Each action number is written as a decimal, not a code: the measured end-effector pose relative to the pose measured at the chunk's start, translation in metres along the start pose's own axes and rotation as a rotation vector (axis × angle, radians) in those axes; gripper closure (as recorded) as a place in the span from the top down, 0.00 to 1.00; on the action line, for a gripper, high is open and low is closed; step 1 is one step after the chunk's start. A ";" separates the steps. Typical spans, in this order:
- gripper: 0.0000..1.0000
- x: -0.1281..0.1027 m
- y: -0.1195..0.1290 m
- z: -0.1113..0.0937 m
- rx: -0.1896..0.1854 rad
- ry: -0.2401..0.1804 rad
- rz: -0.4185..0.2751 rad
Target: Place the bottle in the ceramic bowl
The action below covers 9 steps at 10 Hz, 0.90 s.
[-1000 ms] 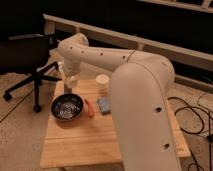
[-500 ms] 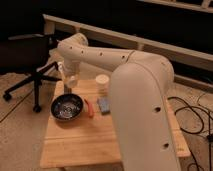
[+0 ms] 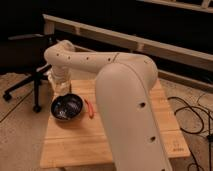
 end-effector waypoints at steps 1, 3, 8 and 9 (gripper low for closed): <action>0.00 0.002 -0.001 0.001 0.004 0.007 0.021; 0.00 0.013 -0.004 0.005 0.014 0.032 0.077; 0.00 0.047 0.000 0.019 0.027 0.093 0.131; 0.00 0.049 0.001 0.022 0.031 0.095 0.131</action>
